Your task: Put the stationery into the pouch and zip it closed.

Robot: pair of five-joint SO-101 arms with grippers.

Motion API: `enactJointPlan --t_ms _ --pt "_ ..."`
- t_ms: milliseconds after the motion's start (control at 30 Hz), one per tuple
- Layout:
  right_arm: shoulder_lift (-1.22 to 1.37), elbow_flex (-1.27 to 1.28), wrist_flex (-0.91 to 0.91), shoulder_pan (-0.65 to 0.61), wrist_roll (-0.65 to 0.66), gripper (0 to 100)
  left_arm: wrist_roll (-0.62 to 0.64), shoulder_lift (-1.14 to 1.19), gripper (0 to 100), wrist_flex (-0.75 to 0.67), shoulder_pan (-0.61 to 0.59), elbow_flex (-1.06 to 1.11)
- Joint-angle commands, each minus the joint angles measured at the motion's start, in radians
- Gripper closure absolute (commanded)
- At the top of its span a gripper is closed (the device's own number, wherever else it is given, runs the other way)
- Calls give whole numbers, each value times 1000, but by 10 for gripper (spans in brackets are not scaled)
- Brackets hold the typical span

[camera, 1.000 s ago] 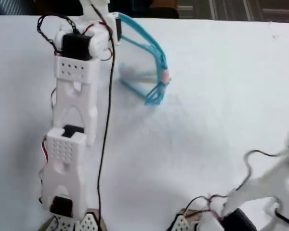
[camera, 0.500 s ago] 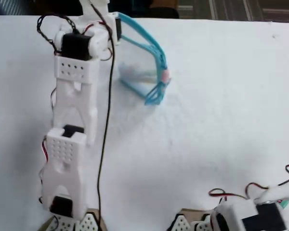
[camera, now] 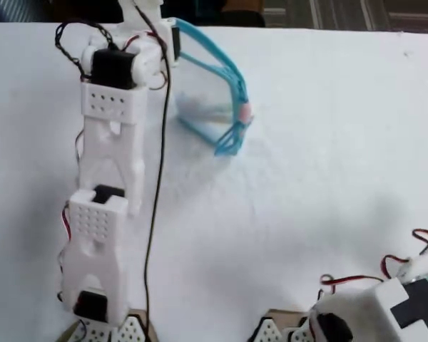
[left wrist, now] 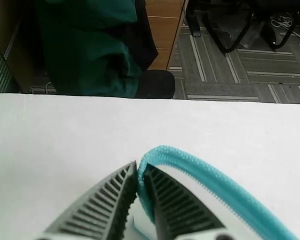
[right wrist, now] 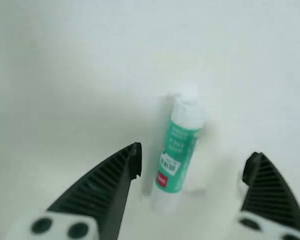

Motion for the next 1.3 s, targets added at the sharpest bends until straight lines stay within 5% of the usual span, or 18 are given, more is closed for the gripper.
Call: enactJointPlan --t_ms 0,1267 --pt "-5 20 -77 -28 8 676 12 35 978 6 7 2" --pt "105 157 -268 -31 5 715 12 31 978 6 5 2"
